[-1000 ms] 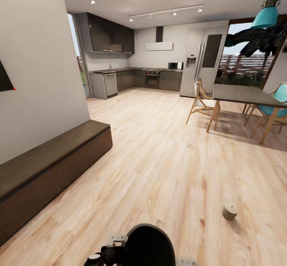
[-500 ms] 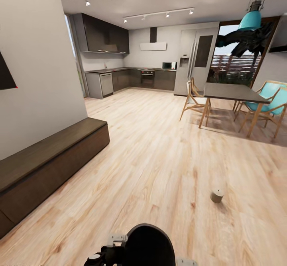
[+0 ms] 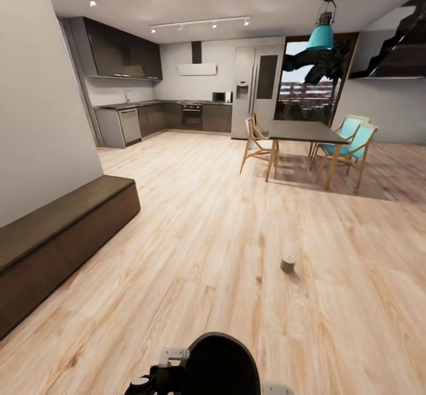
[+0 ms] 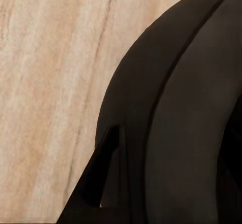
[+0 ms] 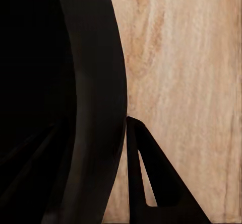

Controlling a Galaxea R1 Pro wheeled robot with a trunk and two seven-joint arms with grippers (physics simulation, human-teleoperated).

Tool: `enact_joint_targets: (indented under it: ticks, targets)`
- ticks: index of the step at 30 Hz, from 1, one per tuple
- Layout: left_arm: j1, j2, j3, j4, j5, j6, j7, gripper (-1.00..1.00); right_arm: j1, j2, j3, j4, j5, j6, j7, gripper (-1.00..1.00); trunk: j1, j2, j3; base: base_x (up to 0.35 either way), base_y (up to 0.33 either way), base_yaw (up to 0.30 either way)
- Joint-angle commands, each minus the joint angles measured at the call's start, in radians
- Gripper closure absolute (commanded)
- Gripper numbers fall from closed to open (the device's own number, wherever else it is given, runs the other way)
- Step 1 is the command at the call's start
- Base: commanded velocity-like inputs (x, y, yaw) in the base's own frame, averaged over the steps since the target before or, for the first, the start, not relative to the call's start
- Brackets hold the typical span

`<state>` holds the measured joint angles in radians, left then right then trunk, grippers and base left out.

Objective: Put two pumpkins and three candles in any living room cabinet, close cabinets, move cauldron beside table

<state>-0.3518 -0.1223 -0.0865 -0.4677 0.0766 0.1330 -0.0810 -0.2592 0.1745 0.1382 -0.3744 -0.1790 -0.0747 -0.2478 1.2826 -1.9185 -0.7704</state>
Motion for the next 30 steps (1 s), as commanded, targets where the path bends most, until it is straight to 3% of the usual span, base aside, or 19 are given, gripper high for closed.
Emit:
enact_joint_targets:
  ticks: [1, 30]
  targets:
    - [0.000, 0.002, 0.008, -0.002, -0.001, 0.007, 0.000, 1.00, -0.002, 0.000, 0.002, -0.017, 0.000, -0.014, 0.005, 1.00, -0.001, -0.001, -0.001, -0.328, 0.000, -0.278]
    - [0.001, 0.003, 0.010, -0.003, -0.003, 0.007, 0.000, 1.00, -0.002, 0.000, 0.001, -0.016, 0.000, -0.014, 0.005, 1.00, -0.001, -0.001, -0.001, -0.322, 0.000, -0.278]
